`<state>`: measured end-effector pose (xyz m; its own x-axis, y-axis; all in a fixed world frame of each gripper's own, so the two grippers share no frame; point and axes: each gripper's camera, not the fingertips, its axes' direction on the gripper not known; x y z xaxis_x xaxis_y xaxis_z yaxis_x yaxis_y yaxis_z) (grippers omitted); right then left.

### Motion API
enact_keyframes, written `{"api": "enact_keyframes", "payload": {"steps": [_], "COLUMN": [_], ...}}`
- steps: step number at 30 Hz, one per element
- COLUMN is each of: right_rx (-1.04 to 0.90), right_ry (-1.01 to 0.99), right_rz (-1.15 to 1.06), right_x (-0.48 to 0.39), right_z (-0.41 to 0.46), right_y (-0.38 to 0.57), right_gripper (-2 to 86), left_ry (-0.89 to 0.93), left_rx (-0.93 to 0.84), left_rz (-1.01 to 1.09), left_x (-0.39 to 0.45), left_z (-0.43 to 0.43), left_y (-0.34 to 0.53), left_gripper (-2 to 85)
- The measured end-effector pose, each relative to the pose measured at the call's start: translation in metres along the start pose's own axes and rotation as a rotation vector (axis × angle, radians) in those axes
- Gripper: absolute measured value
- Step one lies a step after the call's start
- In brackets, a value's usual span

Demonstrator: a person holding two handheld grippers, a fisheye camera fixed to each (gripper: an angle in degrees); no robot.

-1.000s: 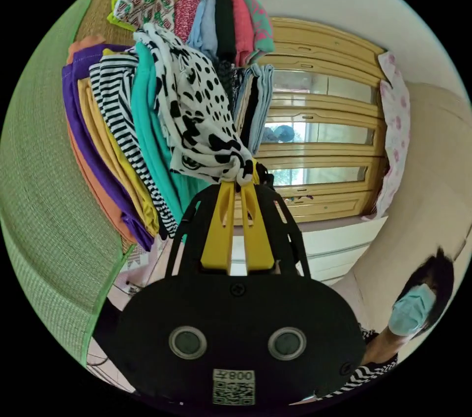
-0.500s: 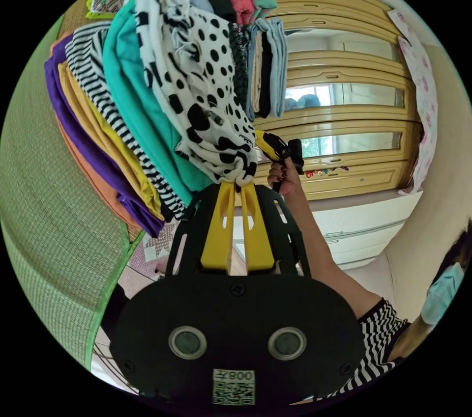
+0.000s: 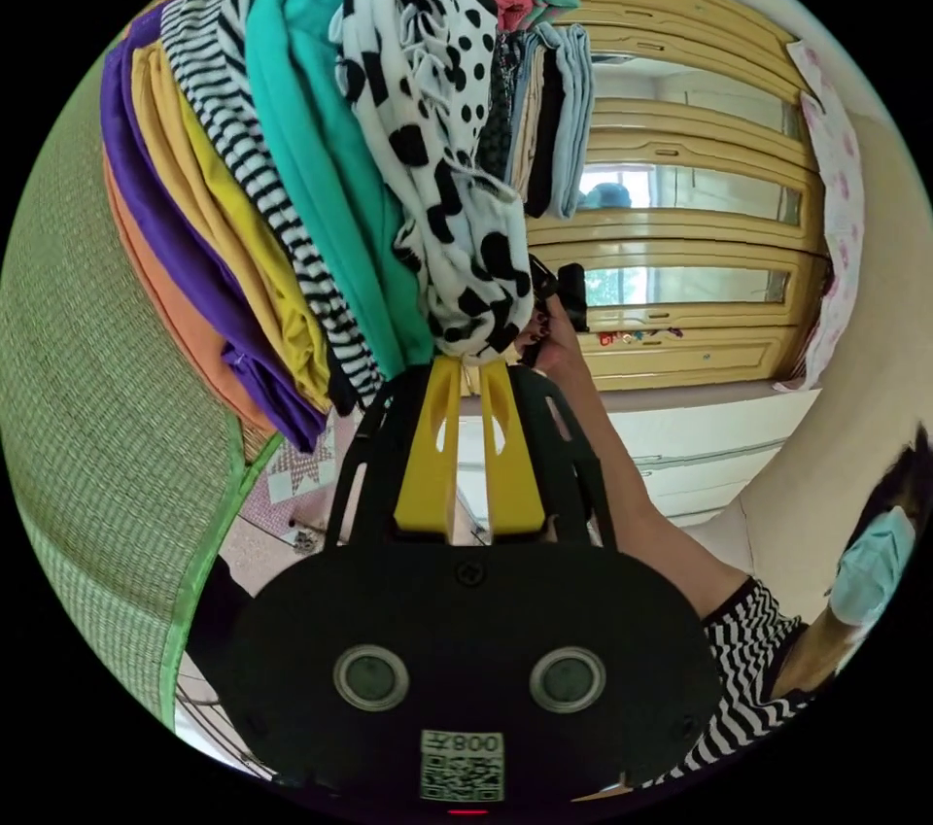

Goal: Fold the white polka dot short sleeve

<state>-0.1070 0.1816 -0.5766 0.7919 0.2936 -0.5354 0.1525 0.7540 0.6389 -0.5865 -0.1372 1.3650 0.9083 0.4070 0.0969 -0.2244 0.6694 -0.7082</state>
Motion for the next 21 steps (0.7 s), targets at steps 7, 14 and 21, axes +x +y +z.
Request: {"api": "enact_keyframes", "payload": {"steps": [7, 14, 21], "right_rx": [0.198, 0.201, -0.030], "right_ry": [0.014, 0.045, 0.252], "right_rz": [-0.033, -0.442, -0.526], "right_x": [-0.020, -0.149, -0.188], "right_z": [-0.011, 0.053, 0.177], "right_y": [0.042, 0.135, 0.195], "right_gripper": [0.2, 0.0, 0.1], "left_ry": [0.030, -0.159, -0.267], "left_rx": [-0.038, 0.048, -0.018], "left_rz": [0.051, 0.227, 0.179], "left_x": [-0.004, 0.022, 0.009], "left_z": [-0.009, -0.025, -0.016], "left_y": [0.014, -0.017, -0.009], "left_gripper": [1.3, 0.2, 0.2]}}
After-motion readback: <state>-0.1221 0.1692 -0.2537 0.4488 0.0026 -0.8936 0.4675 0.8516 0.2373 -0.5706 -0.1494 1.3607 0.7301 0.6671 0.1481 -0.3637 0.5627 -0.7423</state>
